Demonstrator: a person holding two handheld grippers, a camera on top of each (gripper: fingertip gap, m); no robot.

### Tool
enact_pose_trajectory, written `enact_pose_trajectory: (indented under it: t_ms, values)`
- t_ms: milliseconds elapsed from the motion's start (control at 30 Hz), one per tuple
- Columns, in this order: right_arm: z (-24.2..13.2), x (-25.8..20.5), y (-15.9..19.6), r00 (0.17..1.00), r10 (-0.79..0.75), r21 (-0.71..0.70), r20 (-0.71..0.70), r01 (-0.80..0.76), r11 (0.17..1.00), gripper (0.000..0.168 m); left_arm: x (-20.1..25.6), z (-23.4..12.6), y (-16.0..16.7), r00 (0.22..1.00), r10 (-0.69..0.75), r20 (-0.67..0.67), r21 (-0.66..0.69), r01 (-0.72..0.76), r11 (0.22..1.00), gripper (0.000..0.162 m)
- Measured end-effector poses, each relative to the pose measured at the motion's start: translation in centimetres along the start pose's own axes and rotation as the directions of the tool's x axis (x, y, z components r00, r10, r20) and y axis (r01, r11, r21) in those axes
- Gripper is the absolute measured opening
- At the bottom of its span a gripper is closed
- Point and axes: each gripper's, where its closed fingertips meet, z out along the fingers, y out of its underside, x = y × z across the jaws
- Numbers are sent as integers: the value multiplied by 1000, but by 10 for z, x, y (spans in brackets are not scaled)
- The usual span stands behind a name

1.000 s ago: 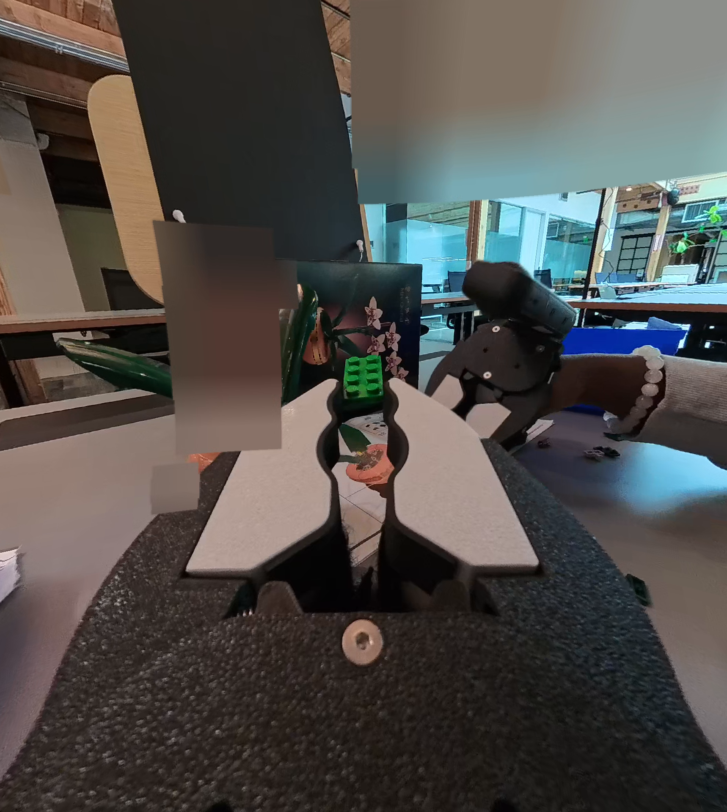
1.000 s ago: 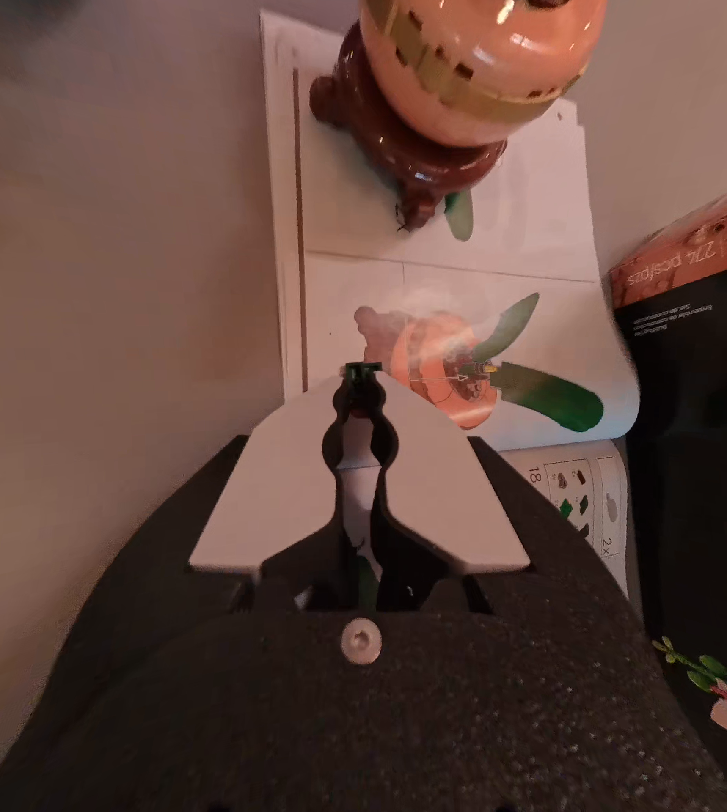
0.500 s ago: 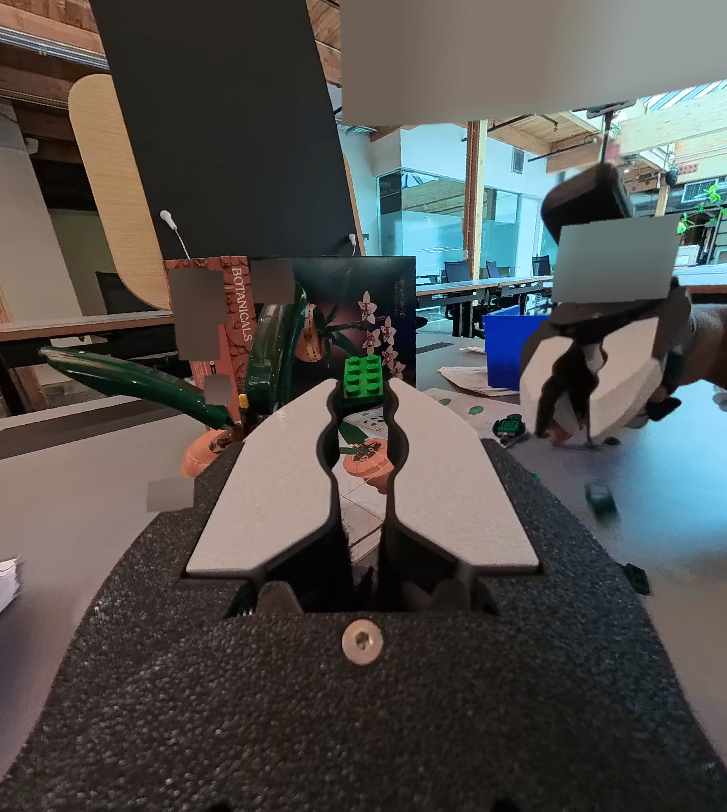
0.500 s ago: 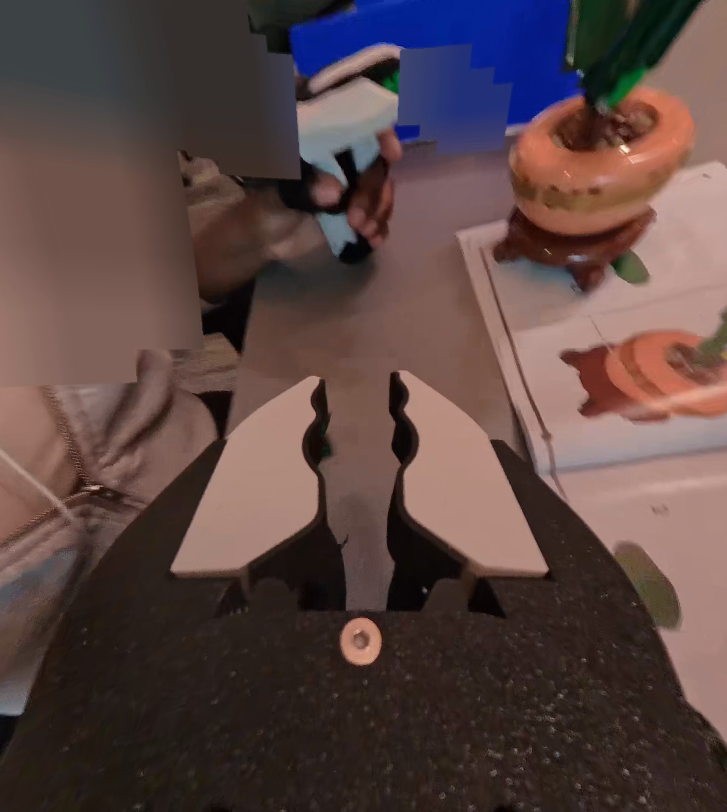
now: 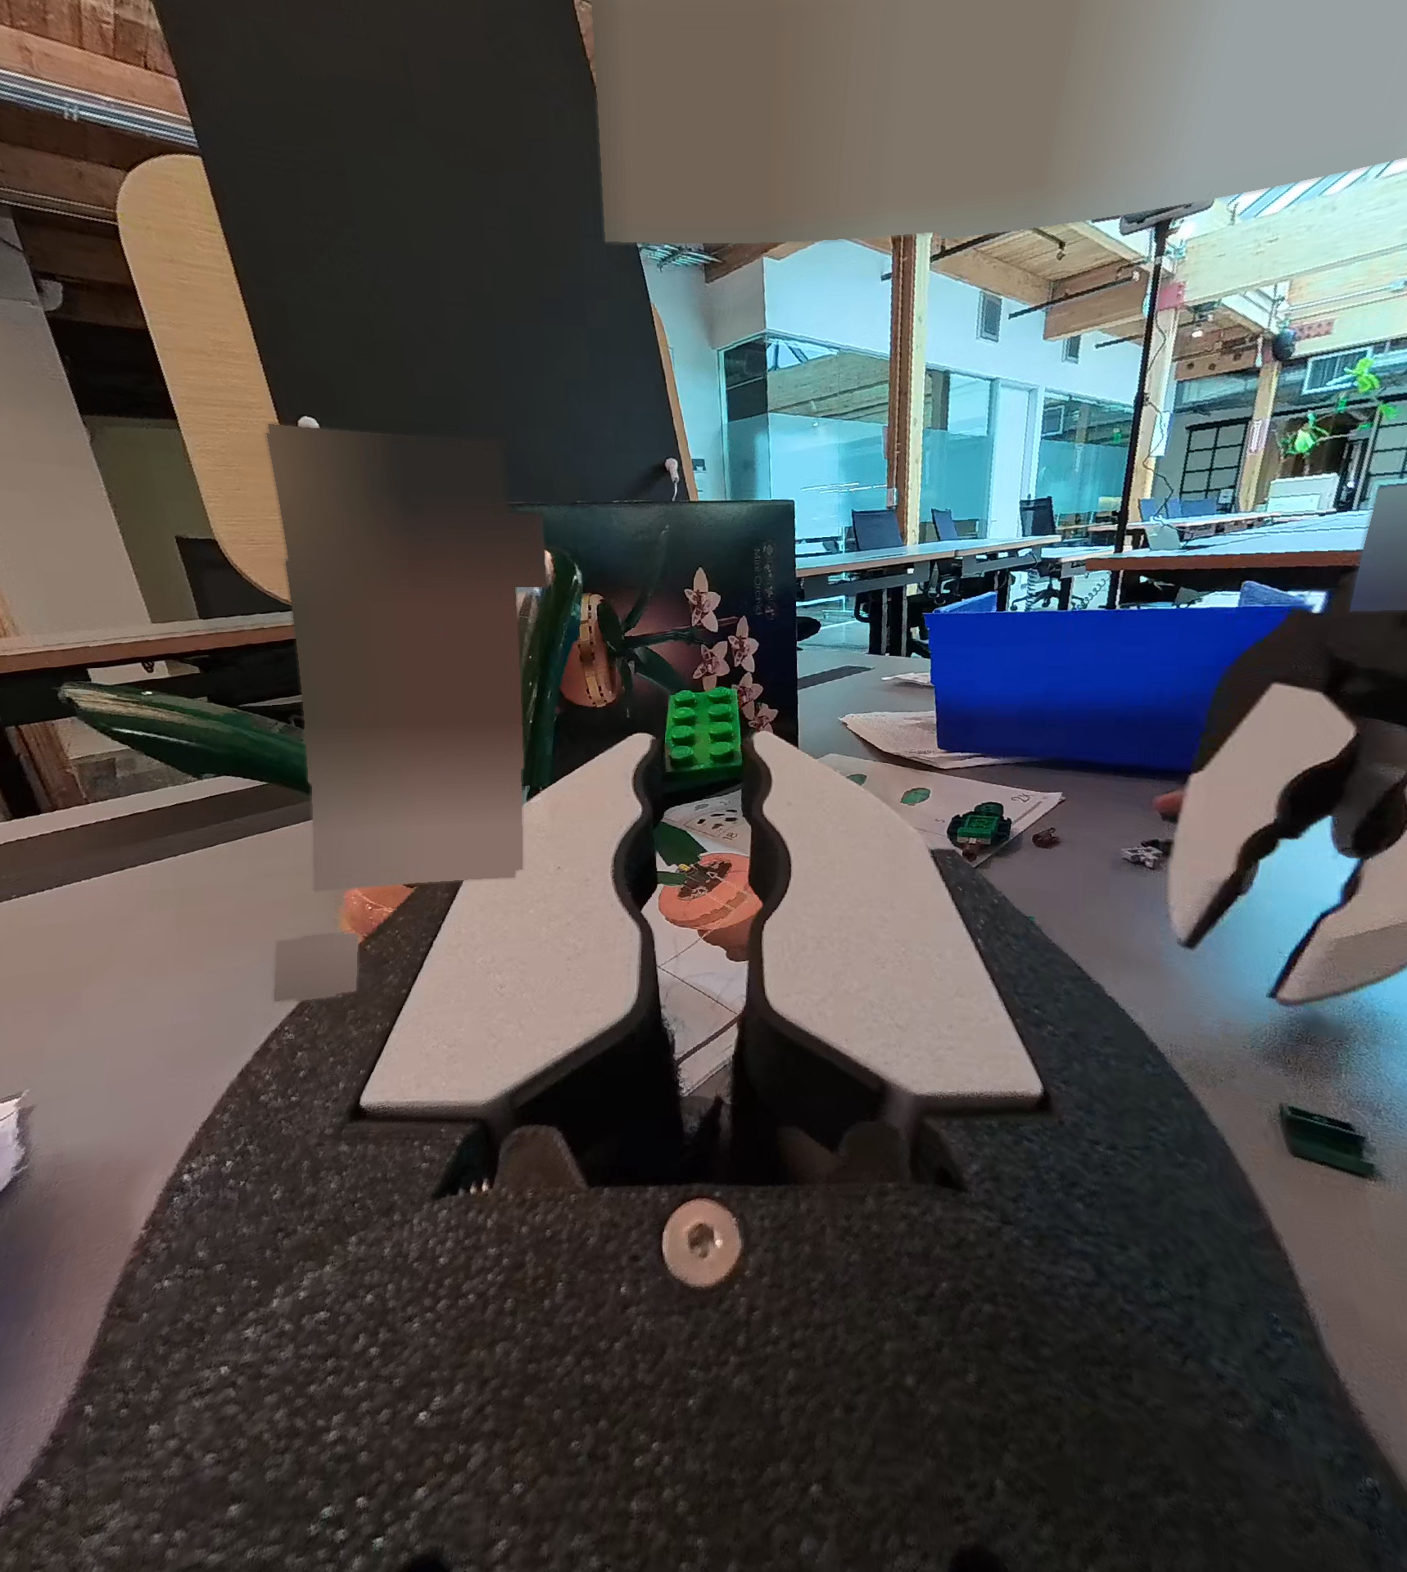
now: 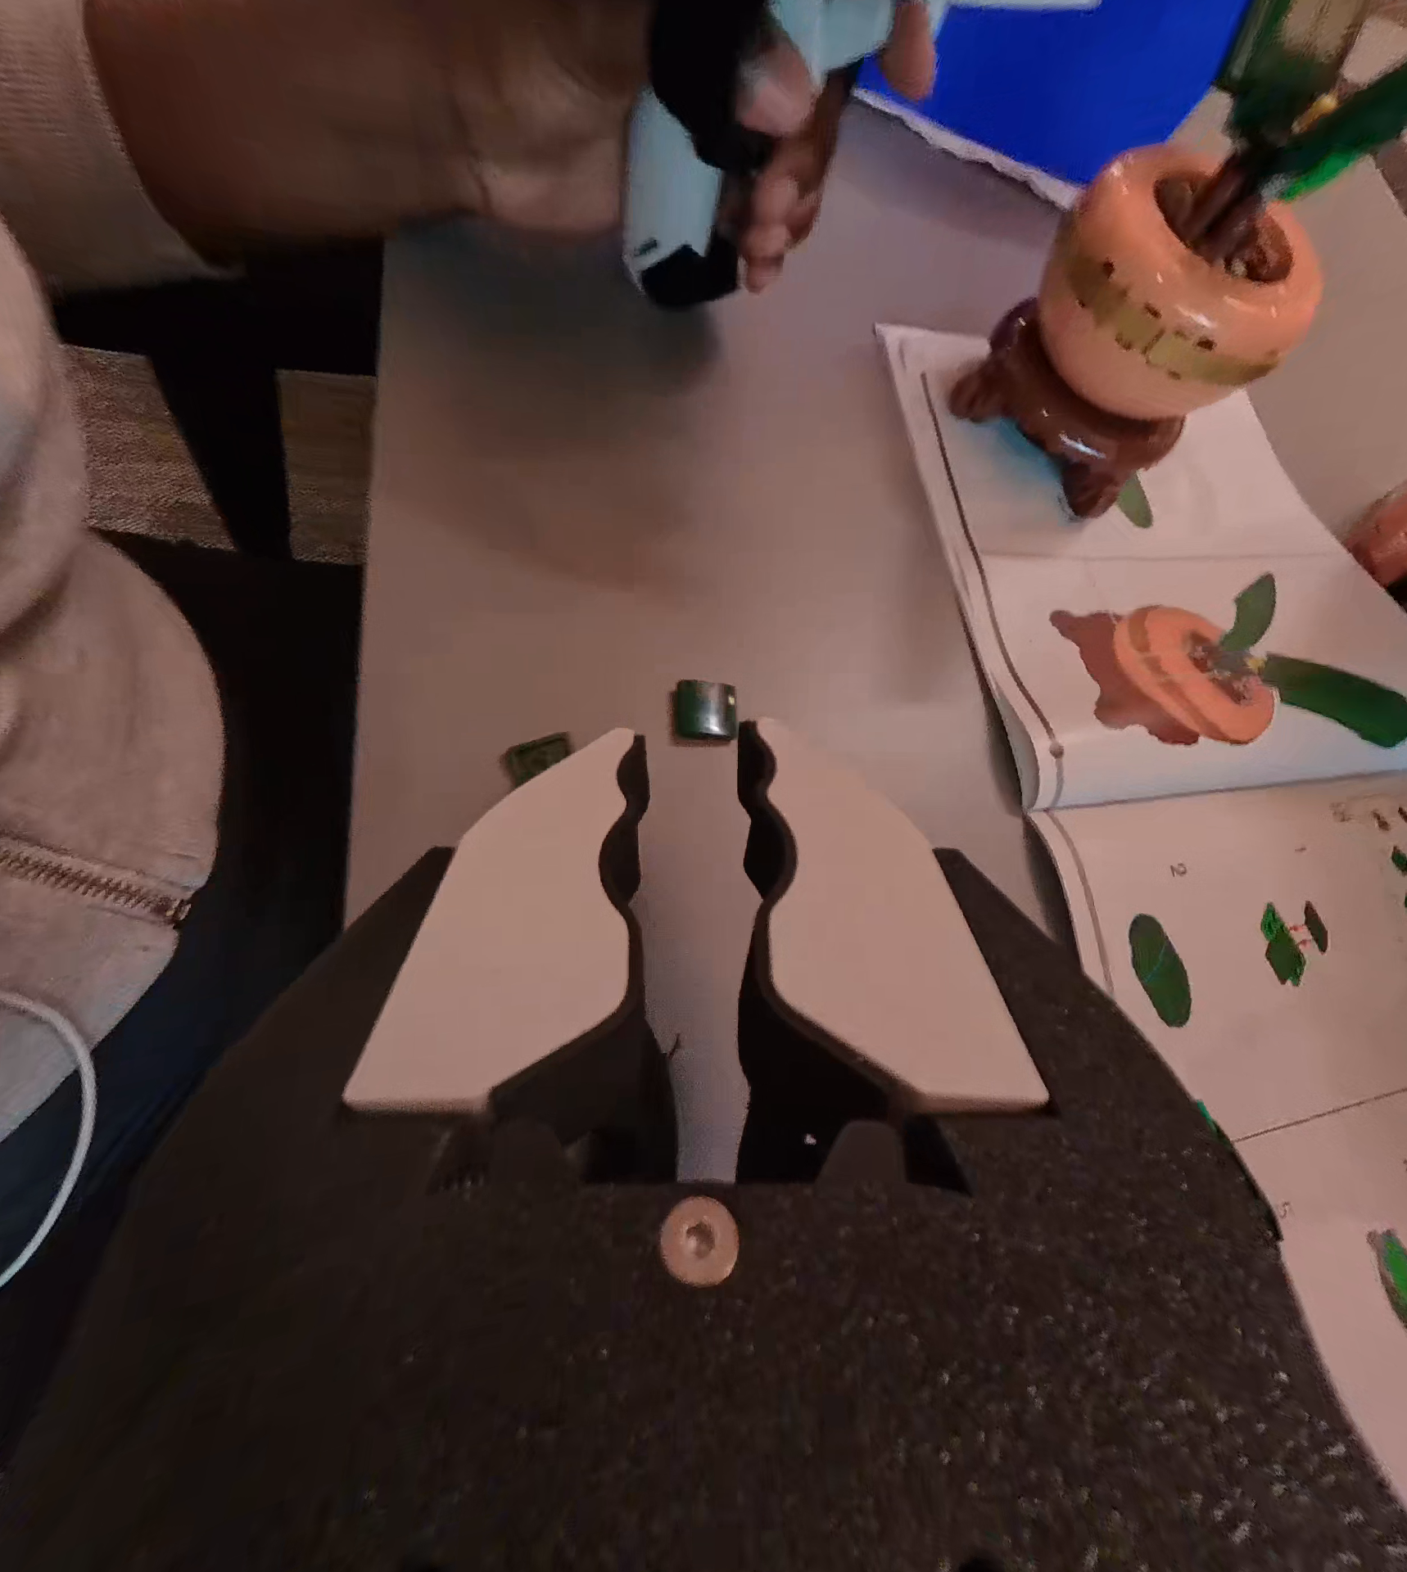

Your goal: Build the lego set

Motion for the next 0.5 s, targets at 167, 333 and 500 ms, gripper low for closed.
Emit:
enact_pose_trajectory:
  t_ms: [167,333,500]
  values:
    - [7,3,5,966,-232,-26,115,236,971,15,21,2,6,993,19,-116,-59,-26,998,16]
    - [17,11,8,890,-343,-114,300,391,913,1,34,5,12,982,68,-176,-87,-84,993,16]
    - [16,4,5,809,-430,-46,400,486,873,7,35,3,11,977,29,-210,-90,-49,995,16]
